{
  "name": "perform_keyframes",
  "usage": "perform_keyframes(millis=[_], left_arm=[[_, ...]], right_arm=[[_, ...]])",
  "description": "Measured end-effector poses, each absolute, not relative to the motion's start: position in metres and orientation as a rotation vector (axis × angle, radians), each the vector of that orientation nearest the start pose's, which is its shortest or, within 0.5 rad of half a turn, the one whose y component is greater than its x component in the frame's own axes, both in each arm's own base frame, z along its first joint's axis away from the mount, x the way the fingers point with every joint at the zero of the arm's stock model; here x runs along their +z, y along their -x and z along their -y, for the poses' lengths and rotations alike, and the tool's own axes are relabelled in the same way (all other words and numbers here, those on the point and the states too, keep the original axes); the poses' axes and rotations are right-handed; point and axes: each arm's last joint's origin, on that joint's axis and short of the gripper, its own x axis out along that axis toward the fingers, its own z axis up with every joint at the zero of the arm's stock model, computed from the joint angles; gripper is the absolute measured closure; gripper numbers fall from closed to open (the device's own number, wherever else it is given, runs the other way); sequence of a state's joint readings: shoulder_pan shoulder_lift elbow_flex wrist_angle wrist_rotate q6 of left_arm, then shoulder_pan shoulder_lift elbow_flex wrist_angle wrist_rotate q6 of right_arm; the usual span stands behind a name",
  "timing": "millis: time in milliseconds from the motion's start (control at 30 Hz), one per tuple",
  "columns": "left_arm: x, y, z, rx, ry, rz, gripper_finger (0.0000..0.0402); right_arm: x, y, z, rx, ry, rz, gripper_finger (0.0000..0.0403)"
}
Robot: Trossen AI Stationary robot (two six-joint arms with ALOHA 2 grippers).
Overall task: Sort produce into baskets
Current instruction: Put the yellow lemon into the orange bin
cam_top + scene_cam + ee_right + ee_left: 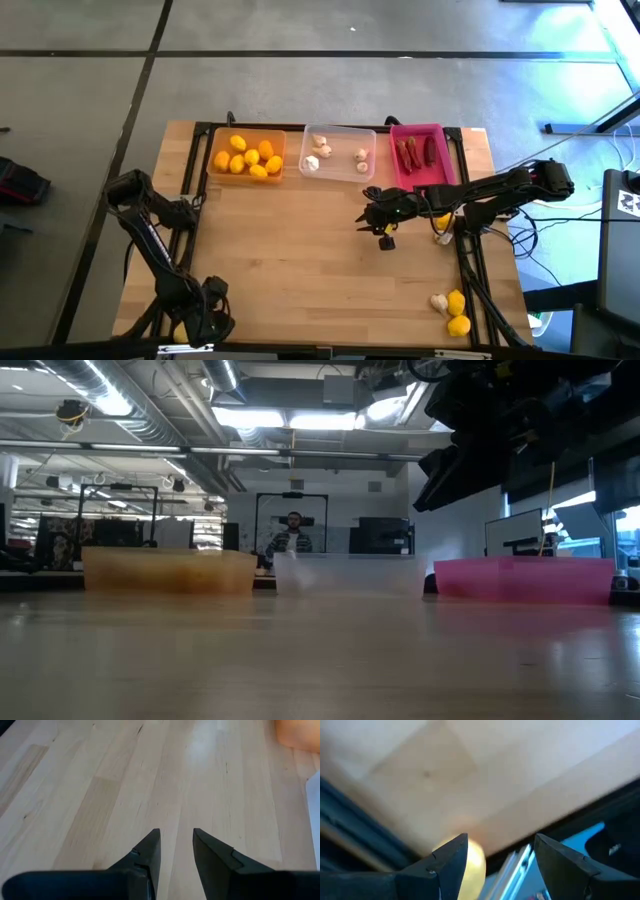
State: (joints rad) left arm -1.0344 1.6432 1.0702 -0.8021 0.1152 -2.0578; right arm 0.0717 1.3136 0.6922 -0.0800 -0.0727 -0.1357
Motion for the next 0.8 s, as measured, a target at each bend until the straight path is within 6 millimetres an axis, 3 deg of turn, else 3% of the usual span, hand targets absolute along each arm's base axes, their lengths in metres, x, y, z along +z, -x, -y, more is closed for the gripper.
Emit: perform_keyframes(millis=[167, 467, 800], left_arm=[[0.187, -0.150, 0.253, 0.671, 0.934, -1.518, 0.0178], [0.159, -0.170, 0.231, 0.601, 0.975, -1.578, 0.0178], [0.158, -0.191, 0.214, 0.548, 0.903, -1.490, 0.0178]], right_arm=[[0.202, -0.259, -0.021, 0.185, 0.127, -0.699, 0.0292], [0.200, -0.258, -0.021, 0.186, 0.125, -0.728, 0.0292], [0.199, -0.257, -0.020, 0.187, 0.125, -0.743, 0.0292]])
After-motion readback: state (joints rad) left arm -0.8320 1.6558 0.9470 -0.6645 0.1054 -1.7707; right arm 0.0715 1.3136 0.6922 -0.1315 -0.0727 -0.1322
